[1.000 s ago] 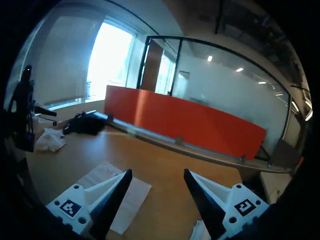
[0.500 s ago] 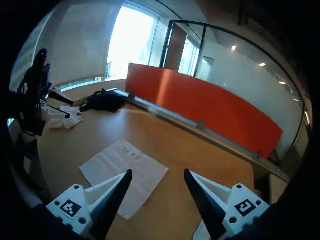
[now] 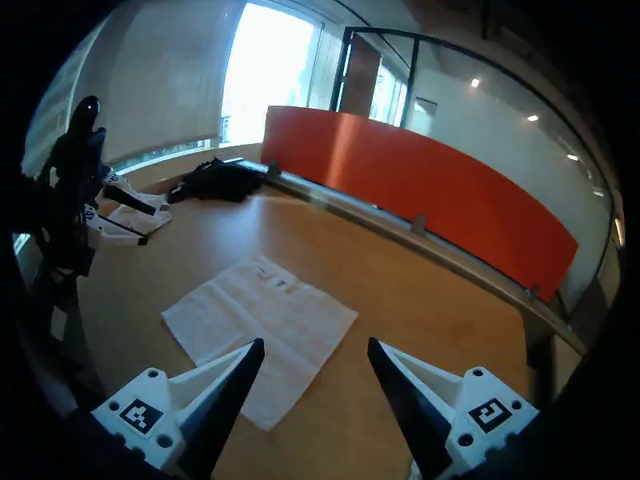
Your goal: Fold towel
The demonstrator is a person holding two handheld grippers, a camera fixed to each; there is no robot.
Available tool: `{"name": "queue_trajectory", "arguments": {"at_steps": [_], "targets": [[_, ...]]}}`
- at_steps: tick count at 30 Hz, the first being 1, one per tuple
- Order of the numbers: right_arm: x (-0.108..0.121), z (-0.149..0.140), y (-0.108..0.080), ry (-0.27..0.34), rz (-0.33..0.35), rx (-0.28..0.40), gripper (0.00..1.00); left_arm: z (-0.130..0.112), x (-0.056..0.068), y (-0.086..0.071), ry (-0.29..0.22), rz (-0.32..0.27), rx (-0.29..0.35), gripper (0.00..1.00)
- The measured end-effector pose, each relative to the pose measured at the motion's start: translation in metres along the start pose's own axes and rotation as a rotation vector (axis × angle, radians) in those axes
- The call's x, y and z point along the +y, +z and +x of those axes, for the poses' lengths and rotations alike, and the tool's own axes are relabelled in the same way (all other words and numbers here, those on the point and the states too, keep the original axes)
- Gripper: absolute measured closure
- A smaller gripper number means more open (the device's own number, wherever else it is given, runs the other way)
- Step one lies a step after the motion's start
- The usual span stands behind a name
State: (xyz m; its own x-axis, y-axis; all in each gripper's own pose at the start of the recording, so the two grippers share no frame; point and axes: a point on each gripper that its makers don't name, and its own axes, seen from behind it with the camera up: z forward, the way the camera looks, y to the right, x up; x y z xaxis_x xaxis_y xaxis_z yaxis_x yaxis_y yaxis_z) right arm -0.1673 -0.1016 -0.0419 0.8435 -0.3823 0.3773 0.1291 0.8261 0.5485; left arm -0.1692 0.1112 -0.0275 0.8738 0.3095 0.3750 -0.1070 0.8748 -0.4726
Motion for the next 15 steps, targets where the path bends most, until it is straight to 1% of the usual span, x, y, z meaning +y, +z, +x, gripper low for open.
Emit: {"name": "queue_trajectory", "arguments": {"at_steps": [6,15], "targets": [[-0.011,-0.027,0.015,0.008,0.009,-0.031,0.00,-0.028,0.008,0.015,0.001,-0.015,-0.043,0.04],[-0.026,-0.065,0.035,-0.001,0.030,-0.076,0.00,-0.068,0.020,0.036,-0.003,-0.032,-0.100,0.04]]}}
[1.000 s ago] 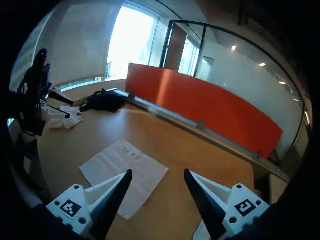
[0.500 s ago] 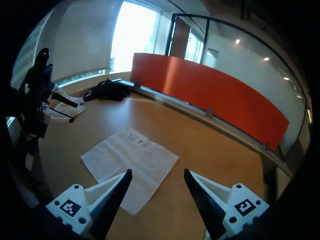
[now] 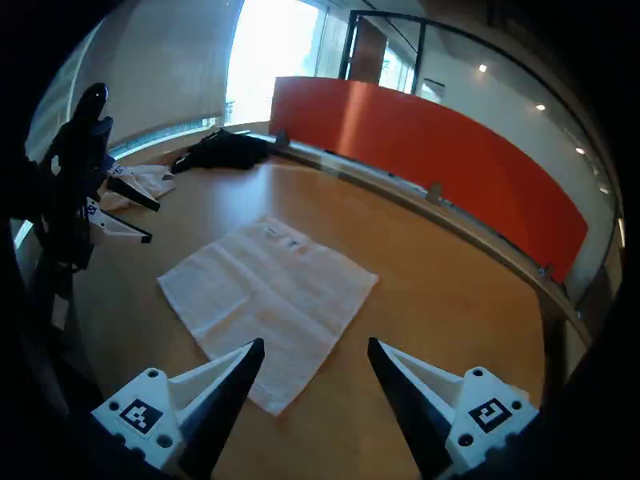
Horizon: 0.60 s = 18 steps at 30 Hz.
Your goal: Fold towel
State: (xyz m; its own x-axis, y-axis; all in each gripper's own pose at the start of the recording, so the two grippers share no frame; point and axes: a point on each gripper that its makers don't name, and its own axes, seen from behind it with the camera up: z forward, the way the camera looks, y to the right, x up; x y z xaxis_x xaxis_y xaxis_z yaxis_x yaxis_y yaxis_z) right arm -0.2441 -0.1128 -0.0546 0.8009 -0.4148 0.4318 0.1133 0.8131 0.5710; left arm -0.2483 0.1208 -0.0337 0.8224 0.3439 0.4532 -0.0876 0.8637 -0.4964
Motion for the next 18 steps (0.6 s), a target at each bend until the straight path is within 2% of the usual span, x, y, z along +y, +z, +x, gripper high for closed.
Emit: {"name": "queue_trajectory", "arguments": {"at_steps": [7,18], "targets": [[-0.009,-0.026,0.014,0.009,0.013,-0.031,0.00,-0.027,0.007,0.018,0.024,-0.011,-0.045,0.04],[-0.029,-0.070,0.029,0.005,0.050,-0.108,0.00,-0.059,0.025,0.034,0.038,-0.050,-0.106,0.04]]}}
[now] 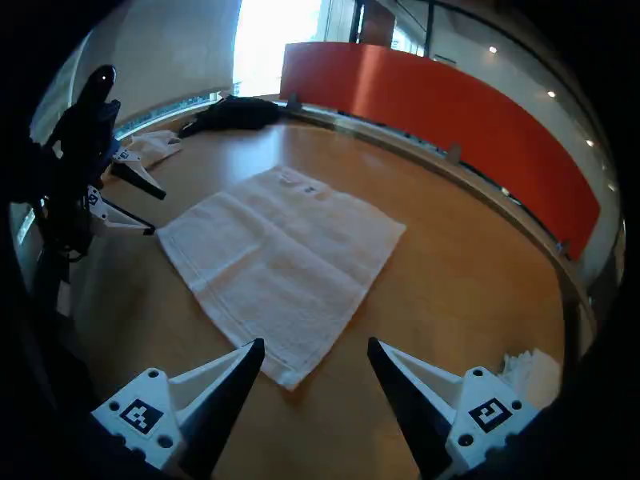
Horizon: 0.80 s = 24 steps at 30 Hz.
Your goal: Fold towel
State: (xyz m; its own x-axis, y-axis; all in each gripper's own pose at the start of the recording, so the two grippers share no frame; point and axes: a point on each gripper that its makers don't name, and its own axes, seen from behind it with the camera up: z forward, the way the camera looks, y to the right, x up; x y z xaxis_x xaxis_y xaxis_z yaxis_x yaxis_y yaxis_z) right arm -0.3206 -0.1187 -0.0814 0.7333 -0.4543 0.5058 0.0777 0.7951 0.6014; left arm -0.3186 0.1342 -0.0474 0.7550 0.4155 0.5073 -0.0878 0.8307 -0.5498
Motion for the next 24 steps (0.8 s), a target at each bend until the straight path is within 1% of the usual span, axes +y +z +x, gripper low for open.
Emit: {"name": "queue_trajectory", "arguments": {"at_steps": [9,15,19,21,24], "targets": [[-0.001,-0.024,0.009,0.015,0.015,-0.040,0.00,-0.011,0.007,0.011,0.018,-0.016,-0.028,0.04],[-0.003,-0.038,0.012,0.014,0.037,-0.064,0.04,-0.016,0.012,0.016,0.028,-0.029,-0.040,0.04],[-0.006,-0.044,0.014,0.021,0.053,-0.070,0.12,-0.017,0.014,0.016,0.024,-0.036,-0.038,0.05],[-0.007,-0.045,0.014,0.024,0.061,-0.070,0.17,-0.017,0.015,0.017,0.025,-0.041,-0.038,0.09],[-0.010,-0.045,0.015,0.031,0.074,-0.069,0.24,-0.017,0.019,0.017,0.038,-0.051,-0.037,0.18]]}}
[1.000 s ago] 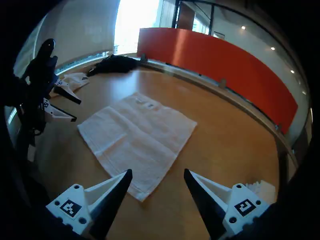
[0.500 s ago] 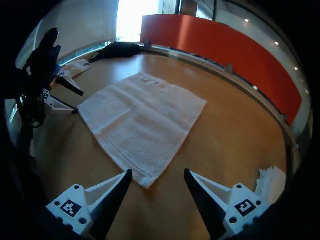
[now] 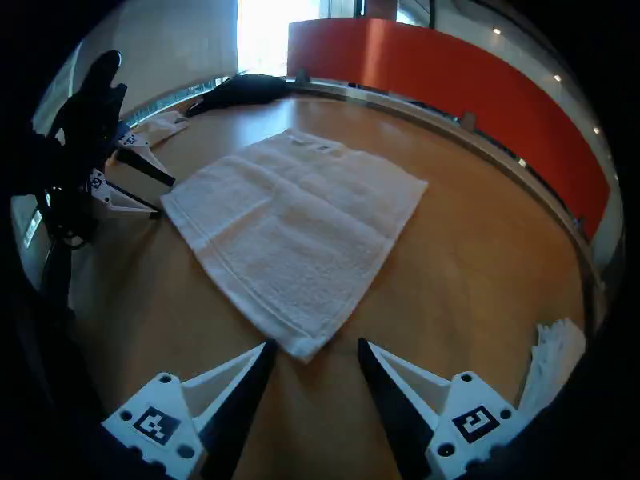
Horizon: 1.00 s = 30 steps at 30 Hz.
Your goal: Fold towel
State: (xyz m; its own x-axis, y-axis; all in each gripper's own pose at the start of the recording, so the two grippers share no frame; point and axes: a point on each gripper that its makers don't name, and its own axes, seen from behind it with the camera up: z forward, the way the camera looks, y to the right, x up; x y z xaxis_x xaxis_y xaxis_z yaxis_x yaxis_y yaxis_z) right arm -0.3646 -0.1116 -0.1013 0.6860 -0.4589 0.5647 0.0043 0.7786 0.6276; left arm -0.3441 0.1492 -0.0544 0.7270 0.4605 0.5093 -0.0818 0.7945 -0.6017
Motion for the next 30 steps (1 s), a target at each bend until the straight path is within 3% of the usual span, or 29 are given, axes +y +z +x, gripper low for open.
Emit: {"name": "queue_trajectory", "arguments": {"at_steps": [3,9,20,29,30], "targets": [[-0.0032,0.0000,0.0007,0.003,0.018,0.000,0.33,-0.0002,0.0037,0.0001,0.002,-0.003,-0.003,0.28],[-0.0047,-0.0002,0.0002,0.012,0.035,-0.001,0.45,-0.0023,0.0051,-0.0011,-0.033,-0.002,-0.008,0.31],[-0.0019,-0.0021,-0.0042,0.027,0.028,0.000,0.75,-0.0023,0.0085,-0.0001,-0.028,-0.010,-0.013,0.39],[-0.0033,-0.0019,-0.0044,0.023,0.028,-0.006,0.82,-0.0026,0.0062,-0.0013,-0.031,-0.006,-0.020,0.49],[-0.0035,-0.0020,-0.0045,0.022,0.028,-0.008,0.82,-0.0027,0.0057,-0.0013,-0.032,-0.004,-0.021,0.56]]}}
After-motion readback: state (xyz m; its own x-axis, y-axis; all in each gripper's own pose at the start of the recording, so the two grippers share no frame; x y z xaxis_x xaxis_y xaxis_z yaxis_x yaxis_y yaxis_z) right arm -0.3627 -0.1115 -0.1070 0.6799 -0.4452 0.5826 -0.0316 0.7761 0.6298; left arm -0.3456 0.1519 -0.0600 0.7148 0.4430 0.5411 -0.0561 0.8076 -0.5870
